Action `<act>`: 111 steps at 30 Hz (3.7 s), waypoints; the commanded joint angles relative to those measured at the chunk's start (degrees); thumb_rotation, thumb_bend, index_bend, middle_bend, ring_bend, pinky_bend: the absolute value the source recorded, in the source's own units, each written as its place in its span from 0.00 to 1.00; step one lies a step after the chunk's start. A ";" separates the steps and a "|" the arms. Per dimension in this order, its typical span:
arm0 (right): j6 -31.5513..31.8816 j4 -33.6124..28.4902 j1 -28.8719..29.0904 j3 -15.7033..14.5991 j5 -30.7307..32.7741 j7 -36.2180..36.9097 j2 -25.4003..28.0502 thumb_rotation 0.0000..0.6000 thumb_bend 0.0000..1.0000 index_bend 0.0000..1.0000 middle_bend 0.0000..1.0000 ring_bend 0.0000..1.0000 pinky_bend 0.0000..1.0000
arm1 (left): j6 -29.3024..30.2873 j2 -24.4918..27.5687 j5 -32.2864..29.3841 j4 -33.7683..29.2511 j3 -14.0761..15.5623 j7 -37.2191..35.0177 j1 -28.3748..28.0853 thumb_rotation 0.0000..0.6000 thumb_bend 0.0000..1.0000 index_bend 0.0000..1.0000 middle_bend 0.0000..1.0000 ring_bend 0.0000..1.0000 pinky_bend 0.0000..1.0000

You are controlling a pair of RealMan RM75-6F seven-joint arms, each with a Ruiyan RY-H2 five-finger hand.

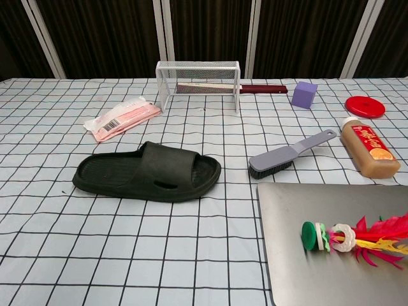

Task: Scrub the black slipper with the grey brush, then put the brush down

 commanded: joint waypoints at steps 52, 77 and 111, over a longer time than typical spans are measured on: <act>-41.49 11.26 33.46 14.00 11.02 -19.41 -23.68 1.00 0.42 0.19 0.19 0.02 0.00 | -5.82 -1.53 -4.74 1.31 -1.73 0.81 -2.92 1.00 0.06 0.00 0.00 0.00 0.00; -42.23 17.29 37.02 13.02 12.65 -19.83 -26.58 1.00 0.42 0.34 0.29 0.08 0.00 | -6.49 -1.47 -5.97 1.28 -1.81 1.20 -3.17 1.00 0.06 0.00 0.00 0.00 0.00; -39.37 20.51 37.48 11.53 11.97 -17.15 -27.21 1.00 0.42 0.68 0.55 0.33 0.37 | -6.95 -1.48 -6.25 1.14 -1.40 1.95 -3.41 1.00 0.06 0.00 0.00 0.00 0.00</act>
